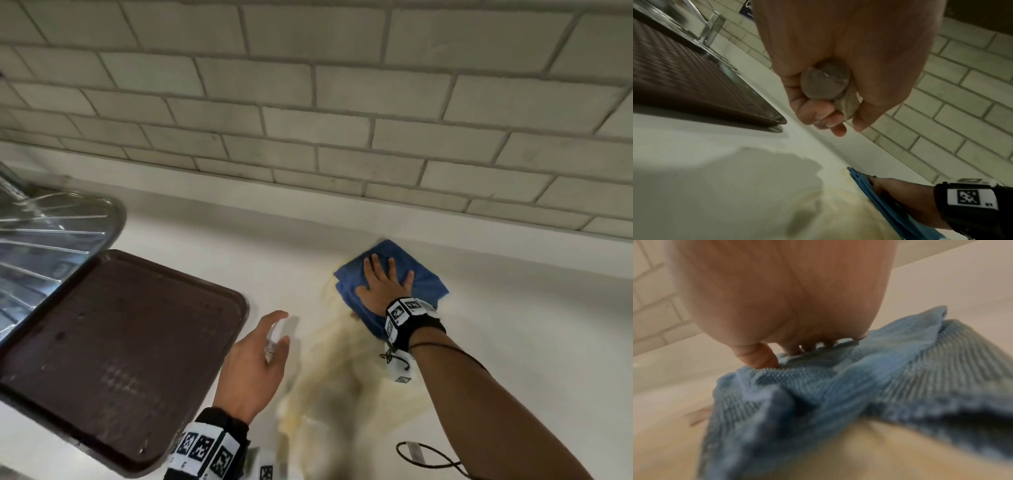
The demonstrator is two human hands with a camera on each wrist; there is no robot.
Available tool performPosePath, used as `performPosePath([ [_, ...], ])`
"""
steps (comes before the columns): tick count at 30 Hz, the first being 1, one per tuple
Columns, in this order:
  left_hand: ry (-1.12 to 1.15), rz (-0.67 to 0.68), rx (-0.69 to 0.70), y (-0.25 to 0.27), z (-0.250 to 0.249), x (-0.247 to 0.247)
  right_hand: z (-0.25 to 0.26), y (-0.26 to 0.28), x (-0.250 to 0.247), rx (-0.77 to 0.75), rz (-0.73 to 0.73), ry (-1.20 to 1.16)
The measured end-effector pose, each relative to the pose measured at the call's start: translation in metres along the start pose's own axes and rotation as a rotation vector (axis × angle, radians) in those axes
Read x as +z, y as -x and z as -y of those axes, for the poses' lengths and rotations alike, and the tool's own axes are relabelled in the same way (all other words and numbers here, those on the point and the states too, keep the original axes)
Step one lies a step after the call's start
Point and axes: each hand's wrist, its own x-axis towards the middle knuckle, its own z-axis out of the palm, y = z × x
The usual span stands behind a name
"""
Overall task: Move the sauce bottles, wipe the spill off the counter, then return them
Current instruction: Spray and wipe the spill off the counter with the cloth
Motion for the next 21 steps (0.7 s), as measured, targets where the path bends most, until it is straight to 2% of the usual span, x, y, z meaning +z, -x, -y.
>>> performPosePath([
  [6, 0.029, 0.014, -0.037, -0.002, 0.005, -0.006, 0.06, 0.024, 0.033, -0.217, 0.028, 0.085],
  [11, 0.036, 0.027, -0.023, -0.004, 0.007, -0.006, 0.067, 0.085, 0.063, -0.352, 0.027, 0.12],
  [15, 0.029, 0.031, -0.015, -0.003, 0.009, -0.008, 0.045, 0.098, 0.062, -0.324, 0.029, 0.093],
  [21, 0.021, 0.005, -0.03, -0.002, 0.019, -0.018, 0.016, 0.035, 0.026, -0.126, 0.04, 0.067],
])
